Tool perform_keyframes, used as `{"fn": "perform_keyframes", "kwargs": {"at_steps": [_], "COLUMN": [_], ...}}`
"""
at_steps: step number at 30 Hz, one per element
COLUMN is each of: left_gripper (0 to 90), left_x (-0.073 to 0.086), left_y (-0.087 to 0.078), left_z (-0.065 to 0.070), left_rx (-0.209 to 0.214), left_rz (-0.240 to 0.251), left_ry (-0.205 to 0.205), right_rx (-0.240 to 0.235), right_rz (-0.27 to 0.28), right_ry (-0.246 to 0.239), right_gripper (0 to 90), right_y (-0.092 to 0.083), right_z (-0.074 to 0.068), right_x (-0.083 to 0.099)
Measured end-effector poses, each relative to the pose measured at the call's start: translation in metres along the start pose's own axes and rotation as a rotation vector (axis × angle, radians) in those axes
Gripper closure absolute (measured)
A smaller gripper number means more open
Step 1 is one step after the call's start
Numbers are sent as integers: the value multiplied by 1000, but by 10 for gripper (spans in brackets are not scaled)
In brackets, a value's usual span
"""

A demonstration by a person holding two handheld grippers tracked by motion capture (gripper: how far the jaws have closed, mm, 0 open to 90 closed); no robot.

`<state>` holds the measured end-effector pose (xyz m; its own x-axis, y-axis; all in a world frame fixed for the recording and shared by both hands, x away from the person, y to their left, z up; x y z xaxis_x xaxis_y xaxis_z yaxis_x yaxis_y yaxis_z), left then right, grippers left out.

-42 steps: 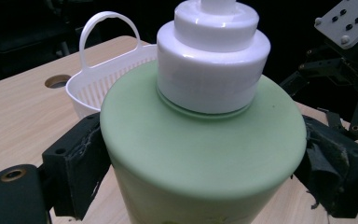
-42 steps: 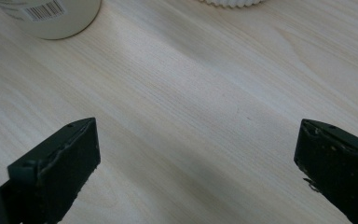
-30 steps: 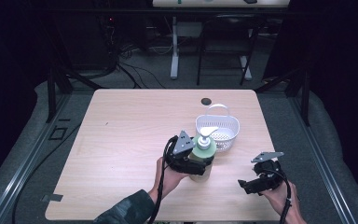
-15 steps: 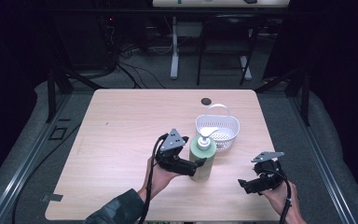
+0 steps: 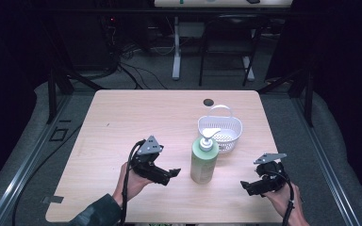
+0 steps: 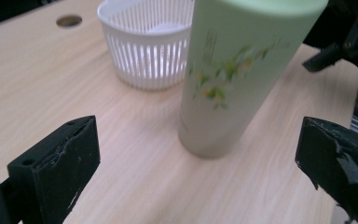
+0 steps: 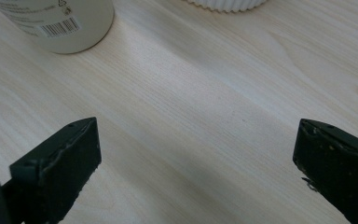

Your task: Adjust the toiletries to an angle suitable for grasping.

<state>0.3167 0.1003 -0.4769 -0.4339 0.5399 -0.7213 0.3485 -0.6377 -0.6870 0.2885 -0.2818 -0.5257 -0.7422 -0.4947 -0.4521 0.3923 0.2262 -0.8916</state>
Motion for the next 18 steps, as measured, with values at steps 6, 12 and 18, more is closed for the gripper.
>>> {"fn": "perform_keyframes", "kwargs": {"at_steps": [6,12,18], "left_gripper": [0,0,0], "left_x": [22,47,67], "left_y": [-9,-16,-24], "left_z": [-22,-44,-63], "left_rx": [-15,-79,-164], "left_rz": [-80,-194,-278], "left_ry": [-57,-121,-183], "right_rx": [3,5,10], "right_rz": [1,4,2], "right_ry": [-2,-2,-14], "right_gripper": [4,4,4], "right_y": [0,-1,0], "right_z": [0,-1,-2], "right_x": [0,0,0]}}
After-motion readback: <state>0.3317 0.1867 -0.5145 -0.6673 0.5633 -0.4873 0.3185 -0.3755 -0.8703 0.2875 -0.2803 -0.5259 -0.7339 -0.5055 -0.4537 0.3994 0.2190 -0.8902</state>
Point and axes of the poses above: each handheld gripper's, and its own axes: y roughly forward along the jaws, x roughly out of its underside, z roughly to its right, the point moved 1 cm from there along y, roughly forward along the jaws, and after that the axes turned 8 degrees about -z, right-handed, at the moved point
